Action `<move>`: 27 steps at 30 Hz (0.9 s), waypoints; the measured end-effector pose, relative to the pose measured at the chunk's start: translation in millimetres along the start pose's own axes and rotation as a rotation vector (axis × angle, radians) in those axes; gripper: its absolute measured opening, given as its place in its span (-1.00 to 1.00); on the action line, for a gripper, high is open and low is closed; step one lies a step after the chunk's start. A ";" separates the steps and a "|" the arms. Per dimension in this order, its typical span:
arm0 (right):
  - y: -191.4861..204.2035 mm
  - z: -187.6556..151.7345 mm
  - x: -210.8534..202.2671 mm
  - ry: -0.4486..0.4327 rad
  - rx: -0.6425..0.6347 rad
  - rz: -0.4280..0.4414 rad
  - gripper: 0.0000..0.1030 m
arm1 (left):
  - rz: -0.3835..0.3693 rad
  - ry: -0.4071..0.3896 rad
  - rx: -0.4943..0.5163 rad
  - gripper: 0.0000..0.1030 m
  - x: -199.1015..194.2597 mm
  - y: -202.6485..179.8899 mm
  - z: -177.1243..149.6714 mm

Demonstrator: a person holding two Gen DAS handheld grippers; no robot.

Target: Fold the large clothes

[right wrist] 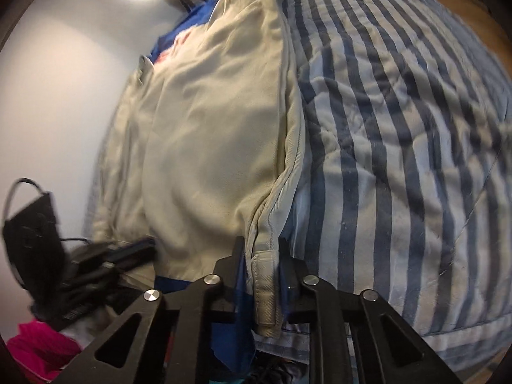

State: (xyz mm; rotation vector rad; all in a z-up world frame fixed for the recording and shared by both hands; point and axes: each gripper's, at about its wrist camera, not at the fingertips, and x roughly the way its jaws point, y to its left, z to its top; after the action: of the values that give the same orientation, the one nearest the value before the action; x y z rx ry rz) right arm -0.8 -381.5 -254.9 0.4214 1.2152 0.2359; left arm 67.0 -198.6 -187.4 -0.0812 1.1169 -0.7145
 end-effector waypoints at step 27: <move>228.2 -4.3 18.1 -0.105 -0.585 -0.336 -0.85 | 0.126 -0.330 -0.343 -0.97 -181.3 163.9 -11.0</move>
State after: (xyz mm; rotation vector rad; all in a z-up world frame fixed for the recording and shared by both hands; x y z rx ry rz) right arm 12.1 -168.4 -172.3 -0.2749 1.0369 0.2625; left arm 92.9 33.7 -115.0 -0.4026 0.9073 -0.3739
